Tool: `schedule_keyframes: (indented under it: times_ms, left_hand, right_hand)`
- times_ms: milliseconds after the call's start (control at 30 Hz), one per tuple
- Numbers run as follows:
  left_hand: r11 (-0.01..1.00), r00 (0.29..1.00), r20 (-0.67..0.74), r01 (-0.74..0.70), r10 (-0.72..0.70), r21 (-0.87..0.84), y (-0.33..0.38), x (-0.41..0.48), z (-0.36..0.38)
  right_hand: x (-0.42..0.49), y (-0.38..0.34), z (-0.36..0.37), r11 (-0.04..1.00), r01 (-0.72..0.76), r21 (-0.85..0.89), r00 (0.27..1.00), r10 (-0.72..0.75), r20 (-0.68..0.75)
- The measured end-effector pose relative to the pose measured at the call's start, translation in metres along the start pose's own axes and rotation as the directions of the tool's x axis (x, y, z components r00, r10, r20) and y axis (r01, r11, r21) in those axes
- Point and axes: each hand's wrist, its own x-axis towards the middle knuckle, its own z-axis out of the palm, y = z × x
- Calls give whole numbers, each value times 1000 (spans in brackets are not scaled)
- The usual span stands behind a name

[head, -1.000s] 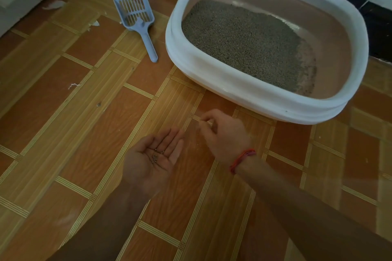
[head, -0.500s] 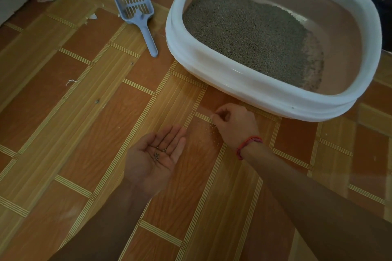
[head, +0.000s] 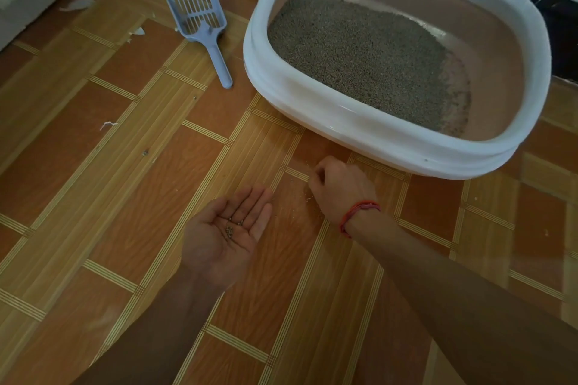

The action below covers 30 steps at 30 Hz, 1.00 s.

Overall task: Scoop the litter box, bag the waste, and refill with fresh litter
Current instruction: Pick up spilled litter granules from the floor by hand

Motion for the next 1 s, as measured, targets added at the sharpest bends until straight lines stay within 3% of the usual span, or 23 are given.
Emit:
schedule_keyframes:
  times_ms: [200, 333, 633, 833, 1000]
  left_hand:
    - [1000, 1000, 19, 0, 0, 25, -2, -2, 0]
    - [997, 1000, 26, 5, -7, 75, -4, -3, -1]
    - [997, 998, 53, 42, -46, 65, -4, -8, 4]
    - [1000, 1000, 26, 4, -5, 29, -2, -8, 3]
    - [1000, 1000, 0, 9, -9, 20, -1, -6, 1]
  right_hand:
    - [-38, -33, -1, 979, 94, 179, 993, -105, 52]
    - [-67, -60, -2, 920, 217, 326, 960, -262, 100]
    - [-82, -69, 5, 873, 359, 330, 917, -396, 53]
    - [-50, -36, -6, 924, 232, 304, 972, -214, -92]
    - [-21, 6, -7, 969, 51, 240, 998, -40, -54]
